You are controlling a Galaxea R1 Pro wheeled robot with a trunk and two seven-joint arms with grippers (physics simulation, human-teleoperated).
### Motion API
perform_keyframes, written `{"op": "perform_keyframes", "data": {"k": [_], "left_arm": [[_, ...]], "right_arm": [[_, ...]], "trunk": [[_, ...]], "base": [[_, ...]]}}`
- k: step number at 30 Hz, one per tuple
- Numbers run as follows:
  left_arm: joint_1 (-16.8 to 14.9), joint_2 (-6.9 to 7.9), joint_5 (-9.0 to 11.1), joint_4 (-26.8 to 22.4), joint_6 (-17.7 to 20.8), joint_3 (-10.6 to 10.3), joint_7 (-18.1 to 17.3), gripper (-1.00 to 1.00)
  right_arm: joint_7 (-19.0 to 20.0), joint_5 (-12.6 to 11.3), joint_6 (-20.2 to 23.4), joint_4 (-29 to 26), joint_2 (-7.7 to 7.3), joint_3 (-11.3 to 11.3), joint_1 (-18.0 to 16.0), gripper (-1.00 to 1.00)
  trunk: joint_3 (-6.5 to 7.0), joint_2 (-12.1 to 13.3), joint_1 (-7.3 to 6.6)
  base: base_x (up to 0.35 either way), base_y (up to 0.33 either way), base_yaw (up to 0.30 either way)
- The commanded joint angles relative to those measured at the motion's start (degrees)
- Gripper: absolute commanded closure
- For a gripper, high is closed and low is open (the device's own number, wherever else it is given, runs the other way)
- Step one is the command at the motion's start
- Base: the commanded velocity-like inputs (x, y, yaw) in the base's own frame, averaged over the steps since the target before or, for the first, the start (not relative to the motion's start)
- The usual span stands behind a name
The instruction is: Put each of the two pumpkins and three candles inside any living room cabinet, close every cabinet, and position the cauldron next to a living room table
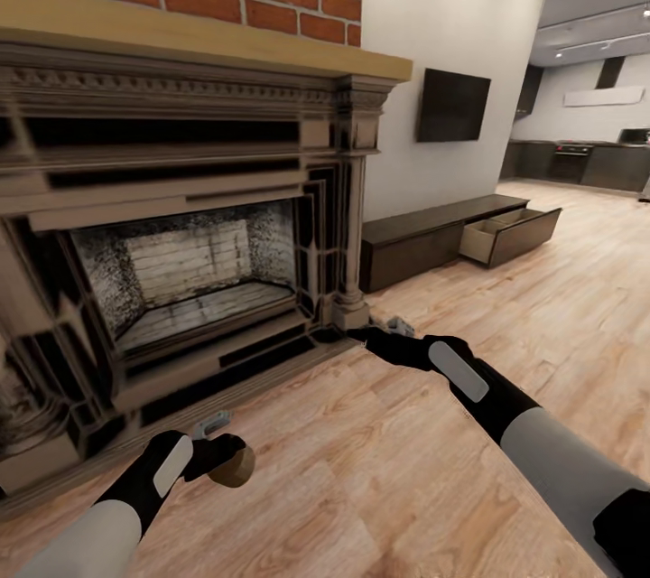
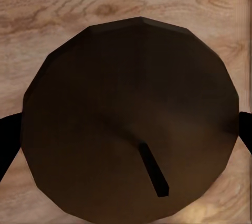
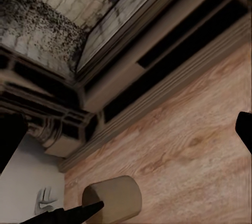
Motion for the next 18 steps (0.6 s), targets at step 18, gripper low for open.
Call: {"op": "perform_keyframes", "data": {"k": [18], "left_arm": [[0.0,0.05,0.57,-0.15,0.28,-0.05,0.34,1.0]], "right_arm": [[0.18,0.04,0.04,0.05,-0.28,-0.2,0.0,-1.0]], "trunk": [[0.95,-0.03,-0.01]], "base": [[0.0,0.0,-0.249]]}}
